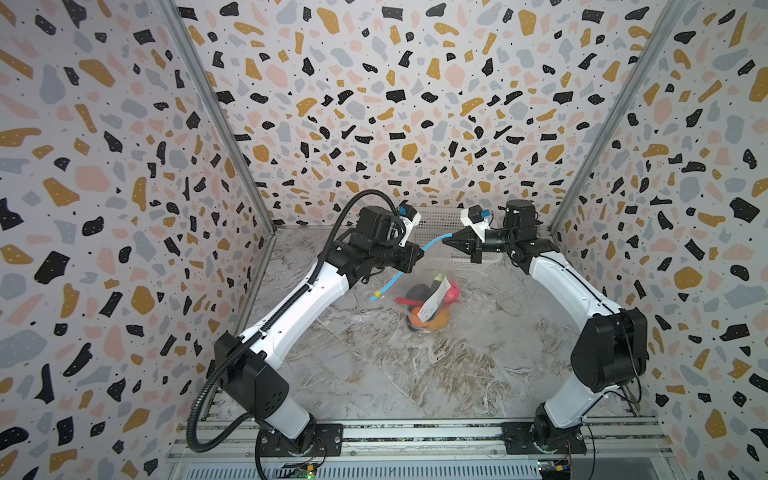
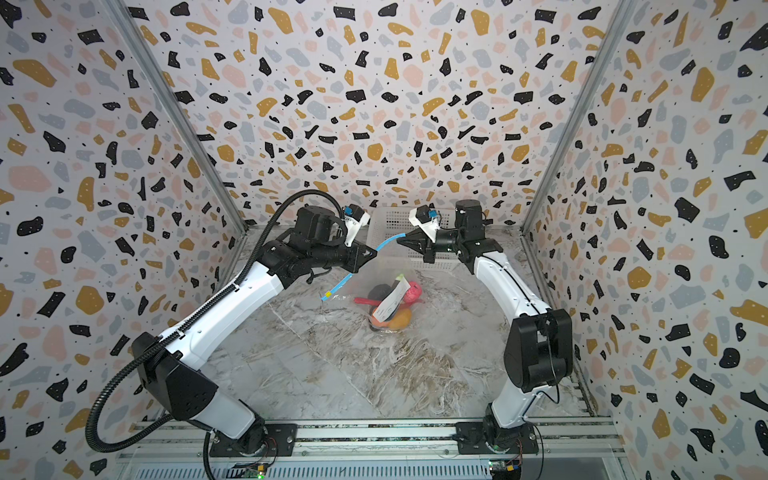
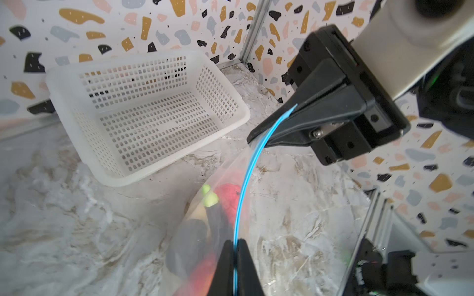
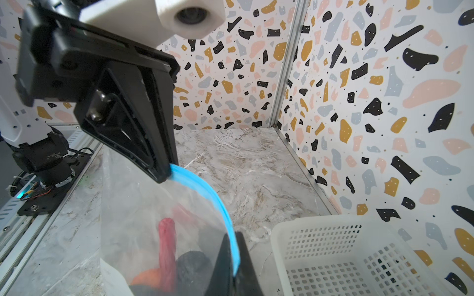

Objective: Place the food in the zip-top bag and seal the zipper

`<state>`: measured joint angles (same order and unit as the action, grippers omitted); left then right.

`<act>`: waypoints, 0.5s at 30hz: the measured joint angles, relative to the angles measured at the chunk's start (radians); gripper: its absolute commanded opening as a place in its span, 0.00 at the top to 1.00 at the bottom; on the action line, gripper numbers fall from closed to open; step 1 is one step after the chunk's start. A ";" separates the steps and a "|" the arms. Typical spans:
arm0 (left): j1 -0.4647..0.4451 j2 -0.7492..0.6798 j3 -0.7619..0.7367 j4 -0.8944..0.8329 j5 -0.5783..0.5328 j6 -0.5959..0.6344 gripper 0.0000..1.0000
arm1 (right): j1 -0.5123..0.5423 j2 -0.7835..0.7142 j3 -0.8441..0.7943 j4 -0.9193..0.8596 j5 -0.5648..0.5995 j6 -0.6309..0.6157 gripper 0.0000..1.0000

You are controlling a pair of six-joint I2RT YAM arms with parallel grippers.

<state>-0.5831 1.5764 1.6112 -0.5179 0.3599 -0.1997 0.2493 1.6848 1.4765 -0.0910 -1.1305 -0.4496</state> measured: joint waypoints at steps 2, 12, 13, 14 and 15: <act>0.000 0.000 0.001 -0.005 -0.001 0.003 1.00 | 0.003 0.001 0.000 0.001 0.002 0.005 0.98; 0.000 -0.030 -0.039 0.005 -0.013 -0.066 1.00 | 0.081 -0.197 -0.321 0.204 0.170 0.449 0.29; -0.002 -0.041 -0.055 0.012 -0.019 -0.082 1.00 | 0.100 -0.249 -0.389 0.230 0.209 0.505 0.27; -0.003 -0.053 -0.071 0.020 -0.026 -0.103 1.00 | 0.119 -0.310 -0.462 0.261 0.254 0.567 0.25; -0.008 -0.064 -0.084 0.030 -0.033 -0.127 1.00 | 0.140 -0.370 -0.527 0.285 0.298 0.624 0.23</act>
<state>-0.5911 1.5124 1.5269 -0.4881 0.3267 -0.3264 0.3893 1.3144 0.9493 0.1936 -0.8322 0.1749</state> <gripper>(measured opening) 0.049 0.741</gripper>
